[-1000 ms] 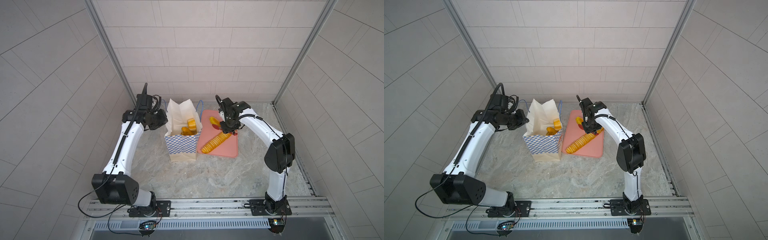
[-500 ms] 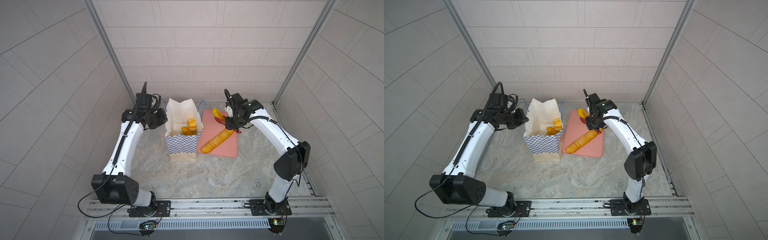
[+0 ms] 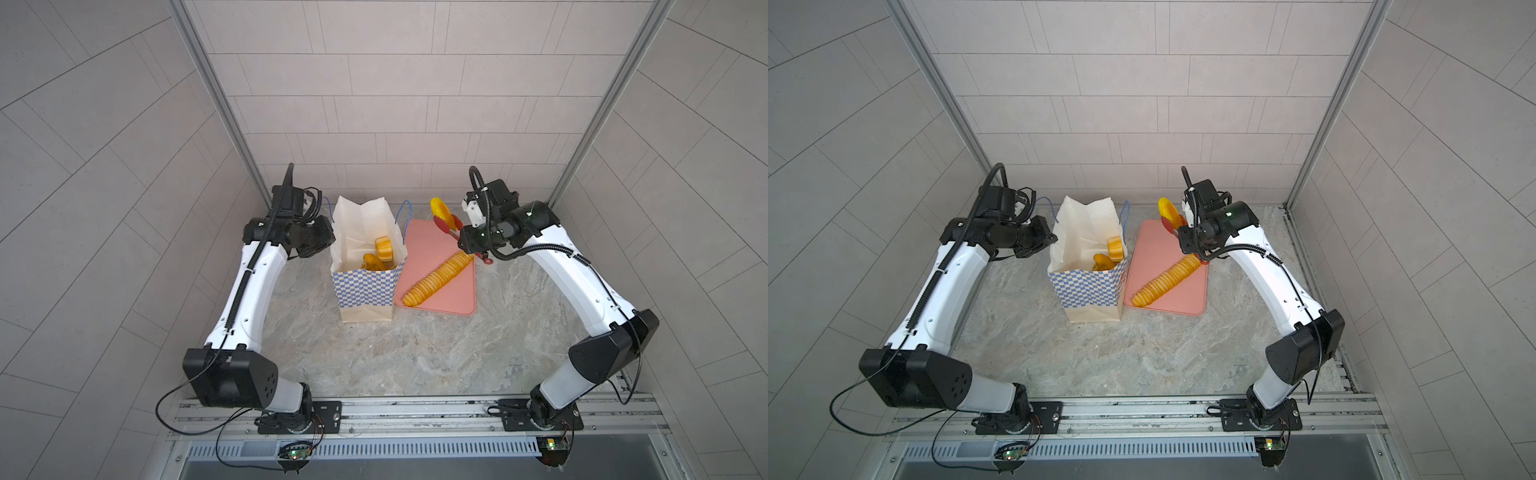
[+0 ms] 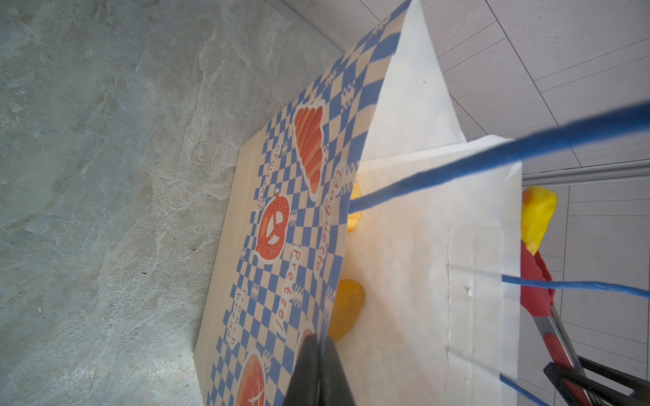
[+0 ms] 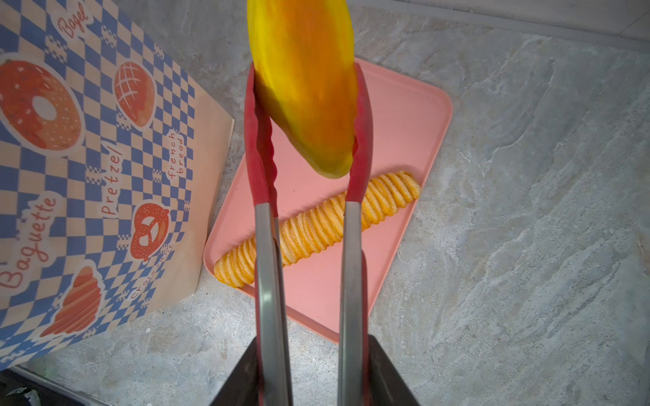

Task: Pack bread into a paper bag
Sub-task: Place the bread in the paper bag.

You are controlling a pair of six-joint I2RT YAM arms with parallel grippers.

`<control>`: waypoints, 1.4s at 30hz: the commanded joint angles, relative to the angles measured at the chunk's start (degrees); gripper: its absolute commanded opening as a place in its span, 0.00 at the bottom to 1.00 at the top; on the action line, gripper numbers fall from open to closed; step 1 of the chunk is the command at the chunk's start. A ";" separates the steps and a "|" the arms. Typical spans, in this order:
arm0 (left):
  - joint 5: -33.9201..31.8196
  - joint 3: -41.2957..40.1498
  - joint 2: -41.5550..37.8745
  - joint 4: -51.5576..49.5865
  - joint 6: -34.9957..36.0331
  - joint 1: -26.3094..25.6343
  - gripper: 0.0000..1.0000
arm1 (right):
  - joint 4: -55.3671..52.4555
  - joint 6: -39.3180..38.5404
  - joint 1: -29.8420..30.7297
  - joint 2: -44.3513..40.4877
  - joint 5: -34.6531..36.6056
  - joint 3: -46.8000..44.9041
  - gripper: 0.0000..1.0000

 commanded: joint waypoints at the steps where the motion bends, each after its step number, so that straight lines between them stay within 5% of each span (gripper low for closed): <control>1: 0.14 0.97 0.10 -0.30 0.46 0.41 0.00 | 1.09 1.72 -0.48 -2.82 -0.63 2.48 0.42; 15: 0.62 0.26 -0.18 -0.38 0.59 0.47 0.00 | 1.86 5.35 -0.55 -4.92 -5.17 8.96 0.42; 26: 0.68 0.00 -0.35 -0.34 0.59 0.41 0.00 | 13.35 12.03 -0.33 -11.04 -12.87 4.88 0.44; 42: 0.27 -0.17 -0.37 -0.29 0.59 0.42 0.00 | 16.91 13.24 5.06 -12.07 -14.09 5.52 0.44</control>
